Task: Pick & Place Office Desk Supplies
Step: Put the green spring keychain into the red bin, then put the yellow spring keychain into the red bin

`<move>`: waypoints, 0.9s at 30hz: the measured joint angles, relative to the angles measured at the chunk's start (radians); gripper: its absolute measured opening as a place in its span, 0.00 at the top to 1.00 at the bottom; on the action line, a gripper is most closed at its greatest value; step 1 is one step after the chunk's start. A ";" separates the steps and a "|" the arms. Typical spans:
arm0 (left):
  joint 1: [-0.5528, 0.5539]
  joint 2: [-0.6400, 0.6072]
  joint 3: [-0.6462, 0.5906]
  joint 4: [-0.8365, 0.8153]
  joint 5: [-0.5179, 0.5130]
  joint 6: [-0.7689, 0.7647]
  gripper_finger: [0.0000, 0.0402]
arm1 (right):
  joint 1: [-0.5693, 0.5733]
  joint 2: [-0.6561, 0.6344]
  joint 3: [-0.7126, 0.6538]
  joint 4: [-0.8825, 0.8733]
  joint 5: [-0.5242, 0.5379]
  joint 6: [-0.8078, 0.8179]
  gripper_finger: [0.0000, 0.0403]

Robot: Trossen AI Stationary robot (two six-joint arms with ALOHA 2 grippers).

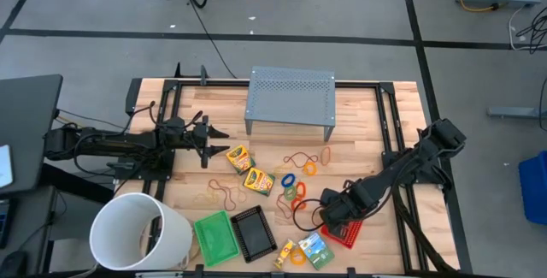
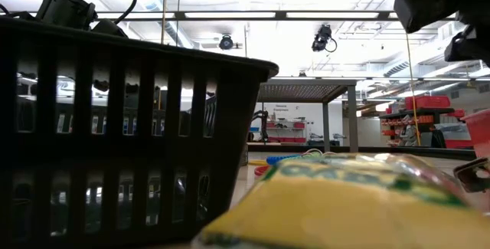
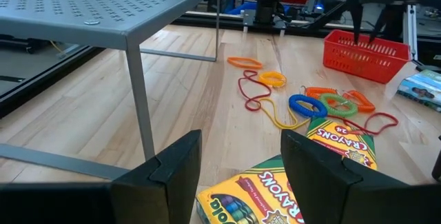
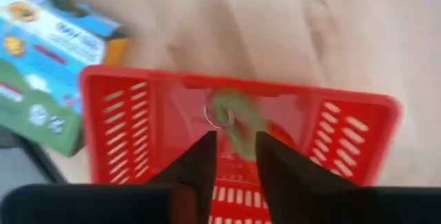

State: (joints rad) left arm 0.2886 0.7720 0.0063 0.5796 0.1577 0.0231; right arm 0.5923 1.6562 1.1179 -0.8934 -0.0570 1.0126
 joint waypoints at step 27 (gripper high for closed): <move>0.000 0.000 0.000 0.071 0.000 0.012 0.49 | -0.257 0.000 0.069 0.037 0.367 -0.617 0.52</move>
State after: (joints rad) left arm 0.2889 0.7723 0.0063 0.6502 0.1577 0.0354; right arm 0.3348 1.6558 1.1866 -0.8566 0.3101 0.3952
